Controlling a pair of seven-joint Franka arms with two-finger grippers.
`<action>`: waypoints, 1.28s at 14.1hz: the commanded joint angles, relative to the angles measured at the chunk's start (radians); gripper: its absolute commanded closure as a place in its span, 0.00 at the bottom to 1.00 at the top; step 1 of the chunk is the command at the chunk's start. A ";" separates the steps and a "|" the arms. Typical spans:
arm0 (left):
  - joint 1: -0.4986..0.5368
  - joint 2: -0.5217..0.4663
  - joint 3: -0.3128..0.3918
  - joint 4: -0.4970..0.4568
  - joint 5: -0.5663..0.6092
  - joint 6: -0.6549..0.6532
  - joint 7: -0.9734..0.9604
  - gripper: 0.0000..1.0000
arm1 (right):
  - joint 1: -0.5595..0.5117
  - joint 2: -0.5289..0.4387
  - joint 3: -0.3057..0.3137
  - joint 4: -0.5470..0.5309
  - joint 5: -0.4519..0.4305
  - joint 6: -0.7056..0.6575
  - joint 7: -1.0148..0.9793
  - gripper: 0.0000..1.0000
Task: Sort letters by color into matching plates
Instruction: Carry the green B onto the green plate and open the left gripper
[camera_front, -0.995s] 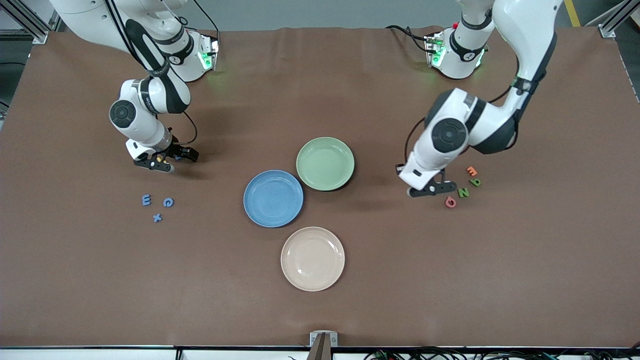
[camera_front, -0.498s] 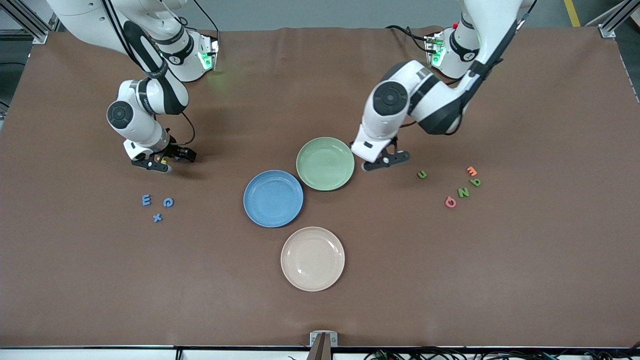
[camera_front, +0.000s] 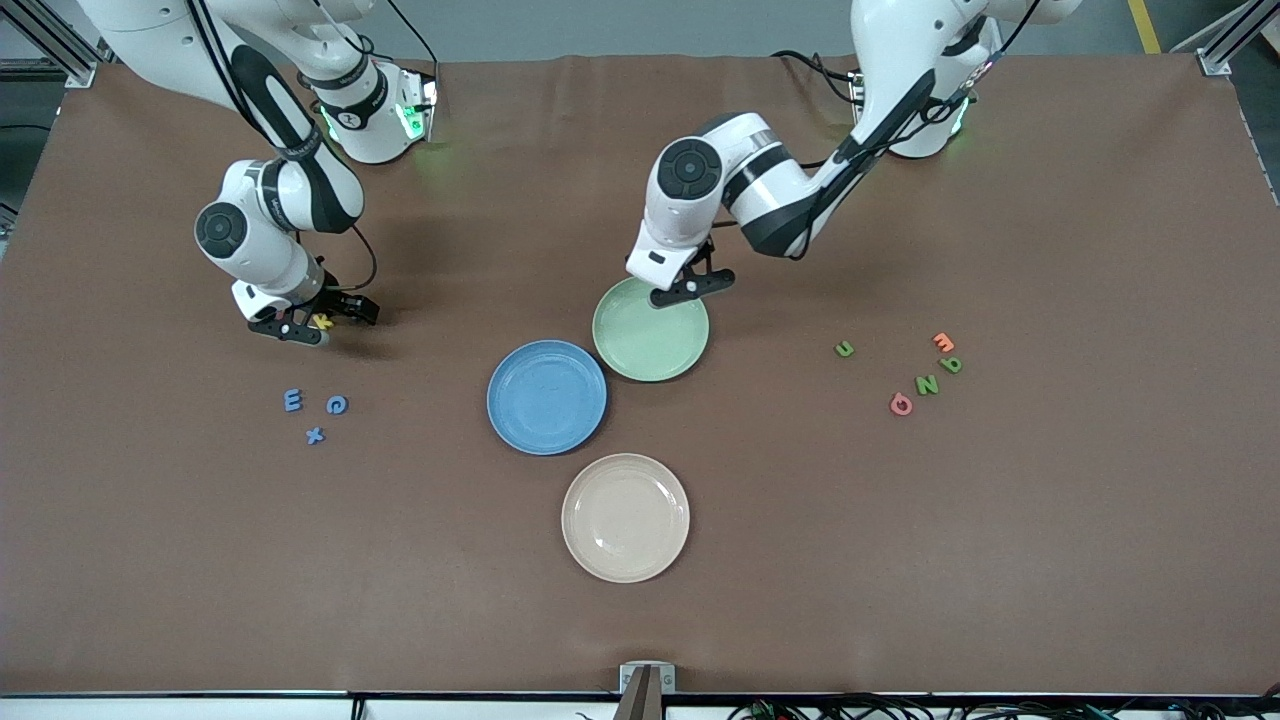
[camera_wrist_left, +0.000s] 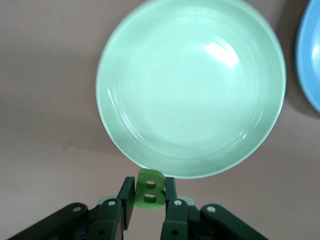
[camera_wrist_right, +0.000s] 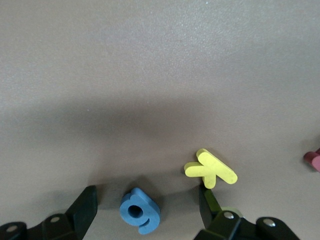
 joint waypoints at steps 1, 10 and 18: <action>-0.037 0.055 0.012 0.021 0.026 0.023 -0.041 0.86 | -0.011 -0.002 0.010 -0.022 -0.006 0.010 -0.014 0.17; -0.069 0.183 0.057 0.081 0.261 0.126 -0.196 0.86 | 0.002 0.000 0.011 -0.019 -0.006 0.006 0.000 0.89; -0.069 0.184 0.057 0.075 0.272 0.126 -0.201 0.78 | 0.002 0.012 0.011 -0.011 -0.004 0.007 0.002 0.55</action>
